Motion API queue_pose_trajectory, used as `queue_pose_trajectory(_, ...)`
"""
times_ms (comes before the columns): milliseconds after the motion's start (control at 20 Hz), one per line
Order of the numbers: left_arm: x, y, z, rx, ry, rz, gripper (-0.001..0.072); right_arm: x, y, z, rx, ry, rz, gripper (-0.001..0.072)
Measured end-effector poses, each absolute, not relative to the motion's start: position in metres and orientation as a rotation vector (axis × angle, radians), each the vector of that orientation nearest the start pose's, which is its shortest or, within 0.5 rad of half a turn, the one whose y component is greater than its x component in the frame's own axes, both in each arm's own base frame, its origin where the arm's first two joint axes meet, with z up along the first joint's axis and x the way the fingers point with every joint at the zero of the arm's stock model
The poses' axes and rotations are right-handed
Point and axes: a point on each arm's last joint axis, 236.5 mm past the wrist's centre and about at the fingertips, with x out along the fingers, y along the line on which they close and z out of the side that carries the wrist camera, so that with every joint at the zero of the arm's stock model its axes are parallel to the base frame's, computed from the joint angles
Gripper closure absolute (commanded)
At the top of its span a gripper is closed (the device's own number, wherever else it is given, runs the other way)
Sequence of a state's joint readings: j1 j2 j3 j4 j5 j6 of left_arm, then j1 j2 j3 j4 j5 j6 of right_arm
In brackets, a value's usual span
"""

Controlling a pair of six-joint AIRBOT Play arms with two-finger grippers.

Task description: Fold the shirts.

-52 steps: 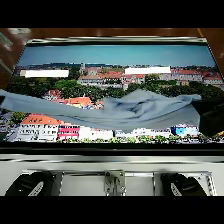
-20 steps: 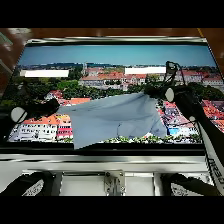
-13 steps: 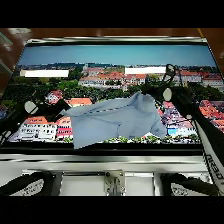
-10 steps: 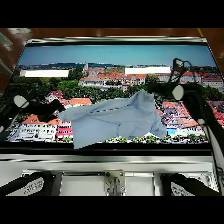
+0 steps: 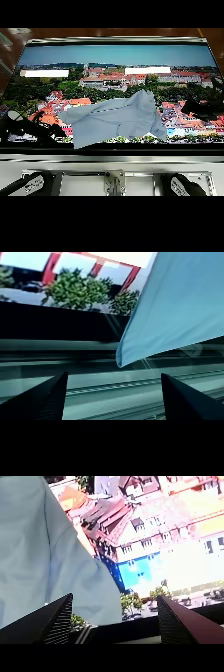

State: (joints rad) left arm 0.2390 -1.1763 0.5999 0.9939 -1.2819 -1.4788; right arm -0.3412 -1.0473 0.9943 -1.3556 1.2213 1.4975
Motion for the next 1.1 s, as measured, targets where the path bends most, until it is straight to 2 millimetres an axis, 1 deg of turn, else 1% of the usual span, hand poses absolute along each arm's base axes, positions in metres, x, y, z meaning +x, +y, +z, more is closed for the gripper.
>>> queue_pose_trajectory(100,0.212,-0.087,-0.096,-0.816,1.673,-0.158,0.0012,0.312,-0.059,0.025,0.404,1.236,-0.092,0.0074)
queue_pose_trajectory(250,0.209,-0.097,-0.111,-0.843,1.659,-0.153,0.0013,0.307,-0.058,0.019,0.446,1.244,-0.075,0.0074)
queue_pose_trajectory(350,0.206,-0.107,-0.116,-0.864,1.672,-0.169,0.0022,0.307,-0.056,0.016,0.466,1.251,-0.065,0.0074)
queue_pose_trajectory(450,0.208,-0.117,-0.117,-0.892,1.668,-0.194,0.0024,0.306,-0.055,0.011,0.480,1.264,-0.061,0.0074)
queue_pose_trajectory(500,0.209,-0.122,-0.118,-0.903,1.662,-0.206,0.0069,0.307,-0.055,0.008,0.483,1.270,-0.059,0.0074)
queue_pose_trajectory(550,0.211,-0.127,-0.119,-0.911,1.658,-0.215,0.0135,0.307,-0.054,0.006,0.491,1.278,-0.056,0.0074)
queue_pose_trajectory(600,0.213,-0.131,-0.121,-0.913,1.653,-0.220,0.0166,0.307,-0.054,0.004,0.495,1.282,-0.053,0.0074)
queue_pose_trajectory(750,0.217,-0.140,-0.129,-0.916,1.642,-0.208,0.0439,0.306,-0.054,-0.001,0.505,1.299,-0.052,0.0074)
queue_pose_trajectory(800,0.220,-0.142,-0.132,-0.915,1.632,-0.201,0.0601,0.305,-0.053,-0.004,0.508,1.308,-0.051,0.0074)
queue_pose_trajectory(850,0.223,-0.142,-0.135,-0.908,1.621,-0.191,0.0664,0.304,-0.052,-0.007,0.512,1.316,-0.050,0.0074)
queue_pose_trajectory(950,0.226,-0.146,-0.135,-0.915,1.611,-0.188,0.0664,0.300,-0.048,-0.018,0.517,1.354,-0.041,0.0074)
queue_pose_trajectory(1100,0.231,-0.148,-0.132,-0.901,1.594,-0.203,0.0665,0.294,-0.032,-0.043,0.514,1.441,-0.001,0.0074)
